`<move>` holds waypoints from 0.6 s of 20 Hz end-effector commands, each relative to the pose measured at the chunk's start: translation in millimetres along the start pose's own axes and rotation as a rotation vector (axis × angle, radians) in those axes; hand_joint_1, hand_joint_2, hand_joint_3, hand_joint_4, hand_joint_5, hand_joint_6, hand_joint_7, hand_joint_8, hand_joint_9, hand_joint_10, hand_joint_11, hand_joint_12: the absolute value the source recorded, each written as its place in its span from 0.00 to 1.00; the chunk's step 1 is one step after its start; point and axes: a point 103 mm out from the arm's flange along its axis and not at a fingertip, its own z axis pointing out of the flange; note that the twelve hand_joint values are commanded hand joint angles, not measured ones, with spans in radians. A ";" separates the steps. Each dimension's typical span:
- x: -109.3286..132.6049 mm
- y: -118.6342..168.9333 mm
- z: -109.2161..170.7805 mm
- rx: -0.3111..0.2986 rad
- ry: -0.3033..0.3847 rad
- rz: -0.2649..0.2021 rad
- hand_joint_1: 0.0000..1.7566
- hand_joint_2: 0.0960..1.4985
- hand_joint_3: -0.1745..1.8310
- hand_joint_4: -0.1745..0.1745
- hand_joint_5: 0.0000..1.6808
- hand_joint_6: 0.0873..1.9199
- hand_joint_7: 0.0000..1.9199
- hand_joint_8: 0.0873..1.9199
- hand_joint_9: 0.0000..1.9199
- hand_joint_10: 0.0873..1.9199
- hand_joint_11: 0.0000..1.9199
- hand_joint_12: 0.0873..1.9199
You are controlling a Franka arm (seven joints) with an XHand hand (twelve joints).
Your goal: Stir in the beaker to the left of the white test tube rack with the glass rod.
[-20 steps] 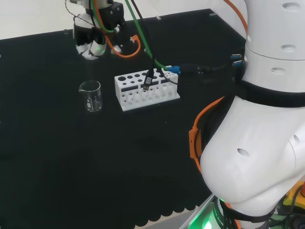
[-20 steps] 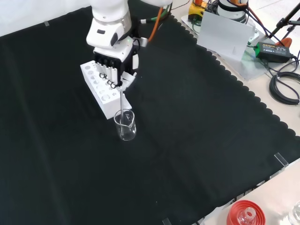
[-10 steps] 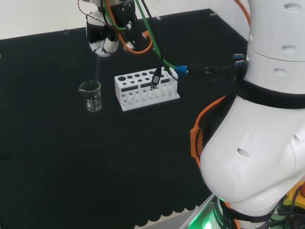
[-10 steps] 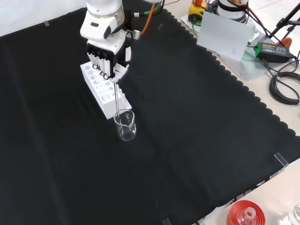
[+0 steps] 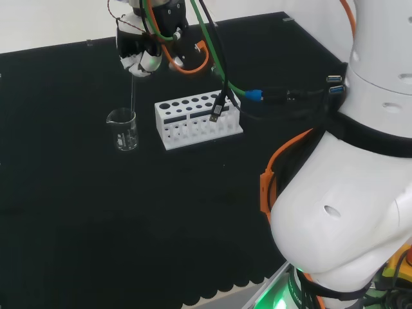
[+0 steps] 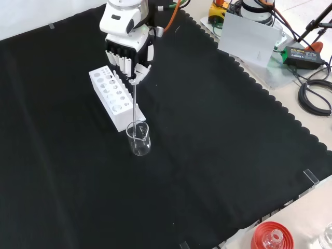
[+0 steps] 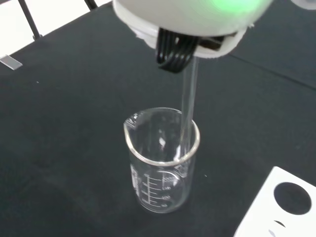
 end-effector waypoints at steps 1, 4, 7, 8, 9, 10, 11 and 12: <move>11.5 1.2 -2.7 -0.014 0.010 -0.008 0.76 0.37 0.45 0.00 0.73 0.24 0.73 0.34 0.87 0.27 0.84 0.31; 14.0 1.3 -3.0 -0.013 0.008 -0.011 0.76 0.37 0.45 0.00 0.73 0.24 0.73 0.34 0.87 0.27 0.84 0.31; 14.9 0.9 -5.2 -0.013 0.001 -0.012 0.76 0.37 0.45 0.00 0.73 0.24 0.73 0.34 0.87 0.27 0.84 0.31; 15.0 0.6 -6.3 -0.014 -0.001 -0.011 0.76 0.37 0.45 0.00 0.73 0.24 0.73 0.34 0.87 0.27 0.84 0.31; 15.0 0.7 -6.2 -0.013 -0.001 -0.011 0.76 0.37 0.45 0.00 0.73 0.24 0.73 0.34 0.87 0.27 0.84 0.31; 15.0 0.7 -6.4 -0.014 -0.001 -0.011 0.76 0.37 0.45 0.00 0.73 0.24 0.73 0.34 0.87 0.27 0.84 0.31; 15.1 0.6 -6.7 -0.014 -0.002 -0.010 0.76 0.37 0.45 0.00 0.73 0.24 0.73 0.34 0.87 0.27 0.84 0.31; 15.3 0.4 -7.4 -0.014 -0.003 -0.009 0.76 0.37 0.45 0.00 0.73 0.24 0.73 0.34 0.87 0.27 0.84 0.31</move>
